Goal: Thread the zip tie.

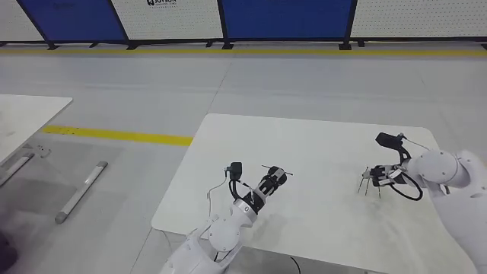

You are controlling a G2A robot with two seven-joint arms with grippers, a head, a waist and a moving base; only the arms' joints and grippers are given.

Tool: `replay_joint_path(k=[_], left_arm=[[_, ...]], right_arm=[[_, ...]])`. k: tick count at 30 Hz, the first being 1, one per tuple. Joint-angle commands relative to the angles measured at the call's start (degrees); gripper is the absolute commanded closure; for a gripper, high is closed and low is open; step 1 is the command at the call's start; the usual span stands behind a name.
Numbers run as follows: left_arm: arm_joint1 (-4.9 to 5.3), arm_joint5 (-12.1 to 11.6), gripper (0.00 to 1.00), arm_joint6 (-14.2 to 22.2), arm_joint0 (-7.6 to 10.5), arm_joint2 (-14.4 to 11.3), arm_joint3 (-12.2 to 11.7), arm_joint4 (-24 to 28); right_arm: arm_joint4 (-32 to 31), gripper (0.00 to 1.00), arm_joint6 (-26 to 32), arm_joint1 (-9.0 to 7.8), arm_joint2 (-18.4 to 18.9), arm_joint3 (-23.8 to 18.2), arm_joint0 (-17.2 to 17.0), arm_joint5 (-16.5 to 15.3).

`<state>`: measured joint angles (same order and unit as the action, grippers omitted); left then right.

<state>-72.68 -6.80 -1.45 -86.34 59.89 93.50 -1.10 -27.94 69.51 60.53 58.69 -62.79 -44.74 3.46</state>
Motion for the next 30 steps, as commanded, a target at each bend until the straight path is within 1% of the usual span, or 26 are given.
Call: replay_joint_path(k=[1, 7, 9, 11, 16, 25, 30], left_arm=[[0.0, 0.0, 1.0, 0.0, 0.0, 0.0, 0.0, 0.0], [0.0, 0.0, 1.0, 0.0, 0.0, 0.0, 0.0, 0.0], [0.0, 0.0, 1.0, 0.0, 0.0, 0.0, 0.0, 0.0], [0.0, 0.0, 1.0, 0.0, 0.0, 0.0, 0.0, 0.0], [0.0, 0.0, 1.0, 0.0, 0.0, 0.0, 0.0, 0.0], [0.0, 0.0, 1.0, 0.0, 0.0, 0.0, 0.0, 0.0], [0.0, 0.0, 1.0, 0.0, 0.0, 0.0, 0.0, 0.0]], right_arm=[[0.06, 0.77, -0.18, -0.05, 0.22, 0.07, -0.16, 0.32], [-1.1, 0.78, -0.76, -0.39, 1.0, -1.11, -1.11, 3.35], [-1.45, 0.8, -0.77, -0.45, 1.1, -1.49, -1.35, 4.12], [-1.77, 0.79, -0.64, -0.5, 1.17, -1.71, -1.48, 4.72], [-2.88, 0.83, -0.05, -0.19, 0.07, -1.73, -0.83, 6.79], [-3.21, 0.81, 1.37, 1.21, -3.17, 2.71, 2.77, 8.4], [-2.86, 0.79, 1.54, 2.3, -5.28, 6.02, 4.85, 8.11]])
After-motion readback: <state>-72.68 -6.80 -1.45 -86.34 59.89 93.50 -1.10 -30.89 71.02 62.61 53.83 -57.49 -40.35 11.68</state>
